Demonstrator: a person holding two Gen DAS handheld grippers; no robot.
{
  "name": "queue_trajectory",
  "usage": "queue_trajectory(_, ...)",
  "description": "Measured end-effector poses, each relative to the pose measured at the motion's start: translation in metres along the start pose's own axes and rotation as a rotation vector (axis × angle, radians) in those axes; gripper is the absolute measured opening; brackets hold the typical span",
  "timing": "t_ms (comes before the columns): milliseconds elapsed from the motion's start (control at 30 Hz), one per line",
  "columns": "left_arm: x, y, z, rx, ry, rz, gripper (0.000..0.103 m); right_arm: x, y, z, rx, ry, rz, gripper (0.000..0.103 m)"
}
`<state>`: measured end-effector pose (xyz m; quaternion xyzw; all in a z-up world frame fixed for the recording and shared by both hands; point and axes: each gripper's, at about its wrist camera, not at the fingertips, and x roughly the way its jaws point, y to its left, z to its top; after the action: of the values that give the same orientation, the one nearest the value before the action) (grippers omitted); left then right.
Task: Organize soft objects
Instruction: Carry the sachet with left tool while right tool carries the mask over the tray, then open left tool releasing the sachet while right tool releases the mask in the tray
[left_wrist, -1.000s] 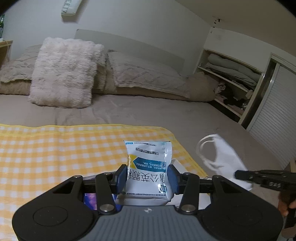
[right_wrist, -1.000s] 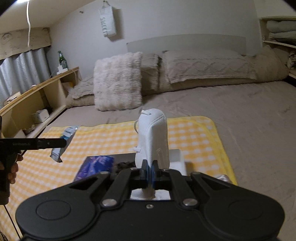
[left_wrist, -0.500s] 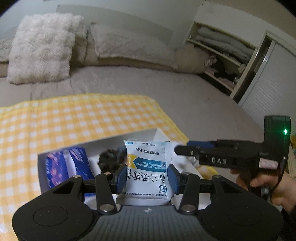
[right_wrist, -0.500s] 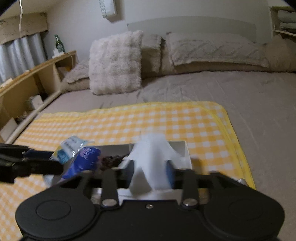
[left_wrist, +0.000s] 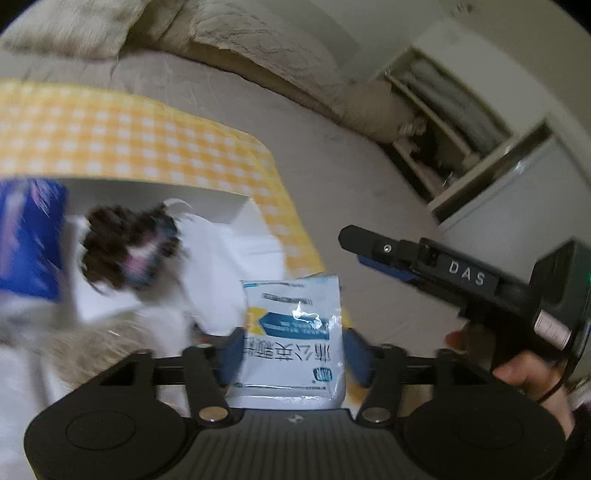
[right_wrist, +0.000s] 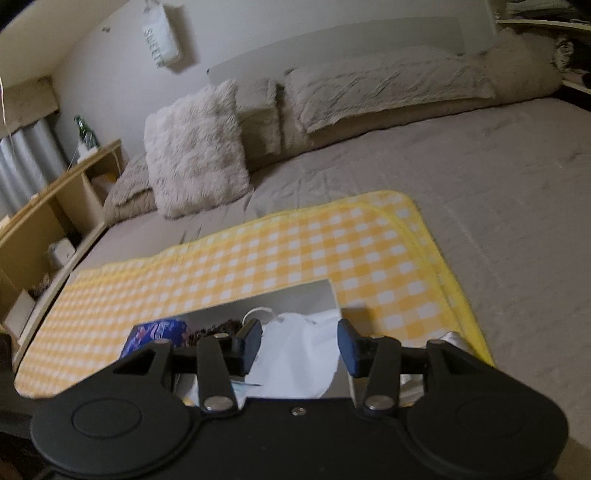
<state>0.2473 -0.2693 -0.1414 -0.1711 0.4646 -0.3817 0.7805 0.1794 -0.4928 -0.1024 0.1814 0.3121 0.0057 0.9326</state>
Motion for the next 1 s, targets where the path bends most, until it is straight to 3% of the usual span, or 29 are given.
queue_trajectory(67, 0.006, 0.0, -0.003, -0.029, 0.024, 0.006, 0.1, -0.005, -0.004, 0.001, 0.015, -0.013, -0.003, 0.046)
queue_trajectory(400, -0.011, 0.002, -0.006, 0.035, 0.037, 0.089, 0.1, -0.013, -0.005, -0.004, -0.015, 0.015, -0.019, 0.046)
queue_trajectory(800, -0.071, -0.001, -0.007, 0.115, -0.044, 0.141, 0.1, -0.034, 0.028, -0.014, -0.107, 0.057, -0.022, 0.048)
queue_trajectory(867, -0.083, 0.001, -0.008, 0.118, -0.059, 0.15, 0.1, -0.029, 0.034, -0.022, -0.108, 0.099, -0.015, 0.044)
queue_trajectory(933, -0.094, 0.003, -0.009, 0.118, -0.07, 0.157, 0.1, -0.018, 0.039, -0.031, -0.114, 0.155, -0.021, 0.029)
queue_trajectory(1000, -0.104, 0.007, -0.011, 0.119, -0.079, 0.166, 0.1, -0.005, 0.045, -0.038, -0.129, 0.202, -0.025, 0.026)
